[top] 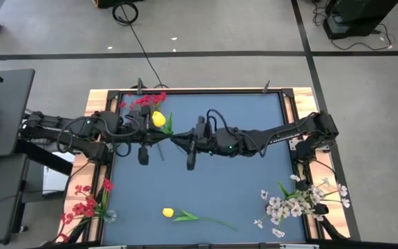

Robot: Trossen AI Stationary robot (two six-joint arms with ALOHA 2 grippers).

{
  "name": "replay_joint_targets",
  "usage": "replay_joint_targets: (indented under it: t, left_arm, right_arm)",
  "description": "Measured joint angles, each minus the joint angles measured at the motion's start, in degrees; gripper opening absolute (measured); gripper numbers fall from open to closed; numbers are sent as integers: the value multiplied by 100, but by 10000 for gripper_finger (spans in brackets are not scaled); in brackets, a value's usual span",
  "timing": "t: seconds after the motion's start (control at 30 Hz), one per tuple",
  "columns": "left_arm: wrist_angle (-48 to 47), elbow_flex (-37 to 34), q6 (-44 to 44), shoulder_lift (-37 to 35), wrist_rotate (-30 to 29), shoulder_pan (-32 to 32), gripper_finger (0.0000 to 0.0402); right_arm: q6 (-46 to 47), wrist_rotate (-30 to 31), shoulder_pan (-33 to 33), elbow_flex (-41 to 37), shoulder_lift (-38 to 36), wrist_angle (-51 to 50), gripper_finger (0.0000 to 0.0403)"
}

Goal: Sort flowers into vase by color
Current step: Put the top yellow tulip into the transparent vase

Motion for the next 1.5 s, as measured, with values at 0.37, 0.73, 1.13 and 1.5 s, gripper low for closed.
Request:
replay_joint_targets:
  t: [0.37, 0.73, 1.13, 1.5]
  left_arm:
    - [-947, 0, -261, -279, 6, 103, 4]
    - [-957, 0, -602, -281, 5, 136, 4]
    - [-1245, 0, -712, -298, 29, 123, 3]
    - [-1487, 2, -906, -387, 42, -20, 3]
  right_arm:
    - [568, 107, 38, 0, -1425, -2461, 77]
    - [715, -455, -65, 2, -3090, -4444, 106]
    - [321, -472, -112, 2, -3466, -4802, 143]
    - [321, -789, -112, 2, -3401, -4791, 143]
